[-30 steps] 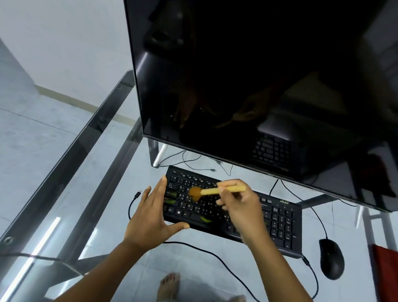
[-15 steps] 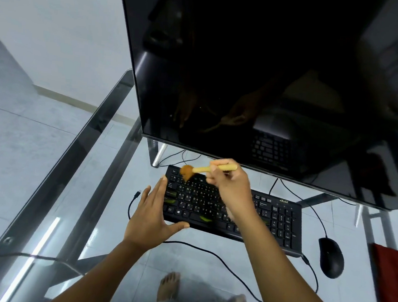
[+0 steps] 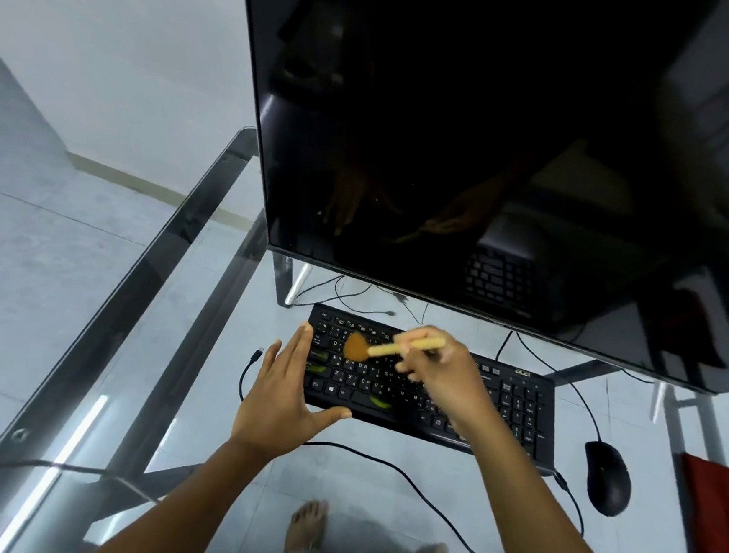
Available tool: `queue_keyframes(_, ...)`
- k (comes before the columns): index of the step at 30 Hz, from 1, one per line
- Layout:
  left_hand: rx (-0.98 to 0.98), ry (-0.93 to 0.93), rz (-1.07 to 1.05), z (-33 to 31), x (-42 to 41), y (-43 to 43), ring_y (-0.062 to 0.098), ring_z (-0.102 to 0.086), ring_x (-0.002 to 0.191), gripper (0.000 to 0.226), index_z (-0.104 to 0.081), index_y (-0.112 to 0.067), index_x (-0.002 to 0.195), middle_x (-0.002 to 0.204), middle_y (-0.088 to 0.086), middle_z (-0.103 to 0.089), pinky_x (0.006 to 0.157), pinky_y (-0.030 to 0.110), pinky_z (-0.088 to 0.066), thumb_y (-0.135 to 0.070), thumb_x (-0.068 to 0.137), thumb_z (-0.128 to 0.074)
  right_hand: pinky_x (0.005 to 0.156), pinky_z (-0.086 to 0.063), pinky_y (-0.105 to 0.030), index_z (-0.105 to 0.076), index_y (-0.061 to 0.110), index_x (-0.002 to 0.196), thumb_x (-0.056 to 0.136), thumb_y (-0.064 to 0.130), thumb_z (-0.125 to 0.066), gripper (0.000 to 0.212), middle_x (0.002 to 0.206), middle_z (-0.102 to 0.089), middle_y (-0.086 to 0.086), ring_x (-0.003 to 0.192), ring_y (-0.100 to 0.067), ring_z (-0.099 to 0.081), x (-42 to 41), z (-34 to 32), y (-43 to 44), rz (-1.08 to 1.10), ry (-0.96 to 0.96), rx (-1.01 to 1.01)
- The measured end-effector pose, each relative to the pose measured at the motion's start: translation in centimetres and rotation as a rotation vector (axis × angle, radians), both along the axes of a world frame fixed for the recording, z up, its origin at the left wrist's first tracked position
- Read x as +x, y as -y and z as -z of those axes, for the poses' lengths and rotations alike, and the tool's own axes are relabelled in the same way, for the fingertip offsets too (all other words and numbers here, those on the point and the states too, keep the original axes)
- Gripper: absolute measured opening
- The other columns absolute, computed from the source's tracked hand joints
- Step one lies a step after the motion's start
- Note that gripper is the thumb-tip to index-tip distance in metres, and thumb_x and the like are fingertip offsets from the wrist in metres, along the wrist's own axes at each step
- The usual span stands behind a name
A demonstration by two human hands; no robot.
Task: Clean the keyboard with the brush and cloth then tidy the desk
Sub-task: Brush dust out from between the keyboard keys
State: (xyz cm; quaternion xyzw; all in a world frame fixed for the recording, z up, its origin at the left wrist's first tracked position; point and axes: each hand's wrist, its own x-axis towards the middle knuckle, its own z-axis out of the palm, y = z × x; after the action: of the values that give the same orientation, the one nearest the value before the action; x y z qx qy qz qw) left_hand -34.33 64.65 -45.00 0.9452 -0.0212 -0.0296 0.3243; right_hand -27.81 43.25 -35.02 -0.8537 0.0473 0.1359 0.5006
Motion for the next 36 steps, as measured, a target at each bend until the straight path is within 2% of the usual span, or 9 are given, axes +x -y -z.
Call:
queue_keyframes(4,-0.006,0.001,0.0,-0.2,0.0,0.1,0.018,-0.008,0.149,0.121,0.002,-0.019,0.154,0.162,-0.006,-0.006,0.122,0.04,-0.009,-0.083,0.069,-0.057,0.061,-0.043,-0.009,-0.07,0.026,0.091,0.093,0.017,-0.065,0.011,0.085,-0.068,0.009,0.069,-0.001,-0.059,-1.0,0.1,1.2,0.17,0.274,-0.131)
queue_keyframes(7,-0.009,-0.008,-0.01,-0.1,0.0,0.0,0.019,-0.007,0.149,0.121,0.001,-0.019,0.154,0.162,-0.007,-0.004,0.122,0.041,-0.01,-0.084,0.069,-0.056,0.067,-0.048,-0.017,-0.07,0.025,0.091,0.094,0.016,-0.062,0.012,0.081,-0.07,0.006,0.068,0.002,-0.063,-1.8,0.5,1.0,0.062,0.096,-0.035)
queue_keyframes(11,-0.01,-0.017,-0.011,-0.3,-0.1,0.2,0.019,-0.006,0.149,0.121,0.0,-0.019,0.154,0.162,-0.006,-0.006,0.121,0.037,-0.007,-0.083,0.068,-0.057,0.069,-0.044,-0.01,-0.07,0.029,0.091,0.092,0.014,-0.065,0.015,0.089,-0.067,0.012,0.079,0.004,-0.061,-2.4,0.6,1.8,0.176,0.353,-0.177)
queue_keyframes(14,-0.01,-0.027,-0.021,-0.2,-0.1,0.1,0.022,-0.004,0.149,0.121,0.002,-0.022,0.153,0.162,-0.008,-0.003,0.12,0.037,-0.007,-0.084,0.067,-0.057,0.061,-0.047,-0.016,-0.069,0.031,0.088,0.094,0.02,-0.062,0.014,0.084,-0.069,0.01,0.068,0.001,-0.064,-2.2,0.2,2.3,0.061,0.19,-0.153)
queue_keyframes(18,0.002,-0.024,-0.011,-0.1,-0.1,0.1,0.02,-0.008,0.149,0.121,0.0,-0.02,0.154,0.162,-0.007,-0.006,0.121,0.039,-0.008,-0.083,0.068,-0.058,0.06,-0.043,-0.01,-0.067,0.031,0.086,0.092,0.013,-0.063,0.02,0.082,-0.067,0.007,0.063,-0.002,-0.059,-1.6,-0.5,3.6,0.279,0.338,-0.221)
queue_keyframes(21,0.003,-0.034,-0.017,0.0,-0.1,0.0,0.022,-0.008,0.149,0.122,0.001,-0.021,0.154,0.162,-0.008,-0.005,0.121,0.039,-0.009,-0.083,0.067,-0.058,0.067,-0.05,-0.027,-0.068,0.029,0.089,0.094,0.017,-0.06,0.015,0.078,-0.073,0.006,0.068,-0.009,-0.068,-1.8,-0.7,3.5,0.112,0.076,-0.061)
queue_keyframes(25,0.004,-0.045,-0.019,-0.1,-0.1,0.2,0.022,-0.007,0.149,0.121,0.001,-0.022,0.154,0.162,-0.009,-0.004,0.121,0.038,-0.009,-0.083,0.067,-0.058,0.058,-0.042,-0.012,-0.064,0.039,0.084,0.092,0.016,-0.064,0.024,0.082,-0.068,0.012,0.065,-0.006,-0.059,-2.4,-0.6,3.7,0.18,0.279,-0.193)
queue_keyframes(29,0.015,-0.035,-0.013,-0.2,-0.1,0.0,0.022,-0.007,0.149,0.121,0.0,-0.022,0.154,0.162,-0.008,-0.005,0.121,0.039,-0.009,-0.083,0.067,-0.058,0.055,-0.043,-0.019,-0.069,0.029,0.088,0.094,0.018,-0.062,0.014,0.077,-0.07,0.008,0.063,-0.009,-0.064,-2.9,-0.6,3.6,0.013,0.07,-0.141)
queue_keyframes(36,-0.02,-0.074,-0.046,-0.4,-0.2,0.1,0.026,-0.005,0.149,0.12,0.001,-0.026,0.154,0.162,-0.013,-0.004,0.119,0.044,-0.015,-0.082,0.065,-0.059,0.063,-0.048,-0.023,-0.066,0.032,0.083,0.092,0.013,-0.062,0.022,0.075,-0.071,0.01,0.071,-0.004,-0.066,-3.6,-1.1,4.5,0.043,0.097,-0.139)
